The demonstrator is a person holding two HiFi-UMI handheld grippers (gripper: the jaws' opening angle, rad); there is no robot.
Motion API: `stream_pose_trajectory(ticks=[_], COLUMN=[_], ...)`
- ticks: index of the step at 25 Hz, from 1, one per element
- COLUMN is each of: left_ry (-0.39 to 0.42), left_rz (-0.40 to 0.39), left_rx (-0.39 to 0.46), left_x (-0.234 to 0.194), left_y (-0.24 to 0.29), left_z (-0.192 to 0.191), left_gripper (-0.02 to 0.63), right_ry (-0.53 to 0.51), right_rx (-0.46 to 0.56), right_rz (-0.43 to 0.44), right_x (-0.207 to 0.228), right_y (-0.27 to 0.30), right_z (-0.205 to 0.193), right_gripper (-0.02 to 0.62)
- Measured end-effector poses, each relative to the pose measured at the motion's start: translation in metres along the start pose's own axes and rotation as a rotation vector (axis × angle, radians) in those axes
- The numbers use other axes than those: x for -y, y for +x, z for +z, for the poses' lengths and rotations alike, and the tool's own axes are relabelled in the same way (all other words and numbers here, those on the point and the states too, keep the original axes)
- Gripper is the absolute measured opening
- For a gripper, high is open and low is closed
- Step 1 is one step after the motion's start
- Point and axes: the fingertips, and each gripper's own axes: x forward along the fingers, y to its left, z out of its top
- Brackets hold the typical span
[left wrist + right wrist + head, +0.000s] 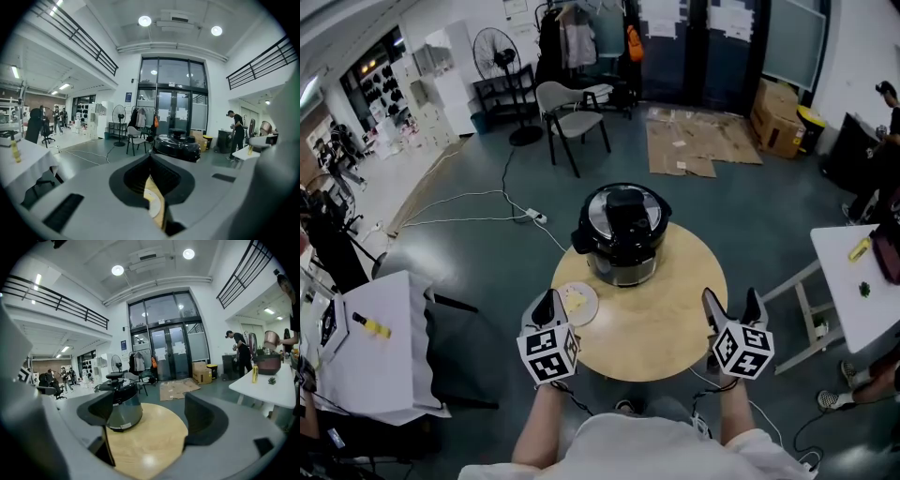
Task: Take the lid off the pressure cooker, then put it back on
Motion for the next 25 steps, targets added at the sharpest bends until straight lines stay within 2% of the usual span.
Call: stream_pose_trajectory(ticks=[10,17,25], left_ry=[-0.044,-0.107,-0.137], left_rz=[0.057,0.112,0.214], left_rx=[-0.017,-0.01,-0.02], left_x=[-0.004,-0.007,-0.025], left_y=[0.02,0.025,0.013], left_z=[-0.011,-0.021,-0.029], left_gripper=[-0.005,-0.006,-0.005], right_ry=[-0.042,-0.111,-0.206], right_rx=[-0.039,-0.04,-0.027], right_rz=[0.073,0.152,0.28], right_x=[-0.003,-0.003,-0.022], right_y=[0.041,0.071,0.113], right_z=[0.003,0.026,0.062], right_gripper=[0.477,0.477,0.476])
